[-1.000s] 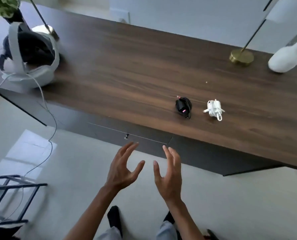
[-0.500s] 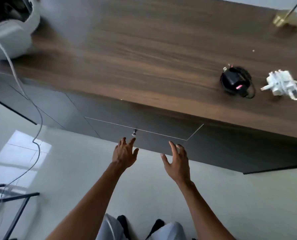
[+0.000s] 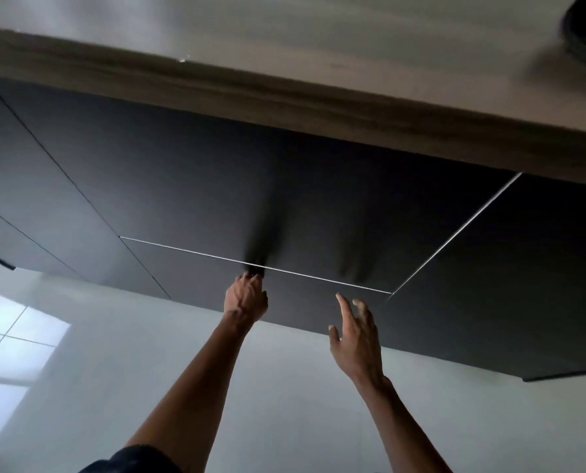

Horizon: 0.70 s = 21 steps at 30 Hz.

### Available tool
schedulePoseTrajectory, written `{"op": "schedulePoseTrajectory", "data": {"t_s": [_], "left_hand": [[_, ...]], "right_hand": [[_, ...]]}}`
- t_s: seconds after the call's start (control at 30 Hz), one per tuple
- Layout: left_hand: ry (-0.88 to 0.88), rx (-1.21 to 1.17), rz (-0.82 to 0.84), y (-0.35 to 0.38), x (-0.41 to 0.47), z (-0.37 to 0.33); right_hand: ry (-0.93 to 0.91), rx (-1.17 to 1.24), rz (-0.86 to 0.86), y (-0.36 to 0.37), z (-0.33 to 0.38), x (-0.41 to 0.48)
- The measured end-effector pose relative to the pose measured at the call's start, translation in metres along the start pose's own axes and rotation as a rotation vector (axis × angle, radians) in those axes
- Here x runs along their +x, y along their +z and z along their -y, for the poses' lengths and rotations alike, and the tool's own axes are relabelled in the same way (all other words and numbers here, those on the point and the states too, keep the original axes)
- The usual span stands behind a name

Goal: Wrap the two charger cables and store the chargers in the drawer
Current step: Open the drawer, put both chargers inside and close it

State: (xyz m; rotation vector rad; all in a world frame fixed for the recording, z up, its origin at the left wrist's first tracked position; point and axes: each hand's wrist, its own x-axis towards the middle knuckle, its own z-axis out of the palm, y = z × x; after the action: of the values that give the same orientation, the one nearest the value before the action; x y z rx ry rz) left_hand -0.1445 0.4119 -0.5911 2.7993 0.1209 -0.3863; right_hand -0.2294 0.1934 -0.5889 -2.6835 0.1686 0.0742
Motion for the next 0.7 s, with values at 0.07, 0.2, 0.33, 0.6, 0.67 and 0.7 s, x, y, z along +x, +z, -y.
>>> {"op": "schedulePoseTrajectory", "data": {"t_s": [0.07, 0.2, 0.33, 0.6, 0.67, 0.7], "left_hand": [[0.002, 0.009, -0.047, 0.000, 0.003, 0.001], [-0.065, -0.089, -0.017, -0.005, -0.002, 0.002], [-0.188, -0.328, -0.008, -0.004, -0.011, 0.005], [0.032, 0.119, 0.056, -0.012, -0.109, 0.024], [0.033, 0.122, -0.001, -0.019, -0.134, 0.023], [0.019, 0.138, 0.021, -0.024, -0.146, 0.025]], "right_hand": [[0.004, -0.016, -0.031, -0.002, 0.000, 0.002], [0.022, -0.059, -0.016, -0.010, 0.005, -0.001], [0.045, -0.106, 0.040, -0.020, 0.010, -0.006], [0.136, -0.240, 0.214, -0.035, 0.025, -0.073], [0.149, -0.269, 0.317, -0.045, 0.029, -0.089], [0.153, -0.282, 0.369, -0.051, 0.032, -0.096]]}}
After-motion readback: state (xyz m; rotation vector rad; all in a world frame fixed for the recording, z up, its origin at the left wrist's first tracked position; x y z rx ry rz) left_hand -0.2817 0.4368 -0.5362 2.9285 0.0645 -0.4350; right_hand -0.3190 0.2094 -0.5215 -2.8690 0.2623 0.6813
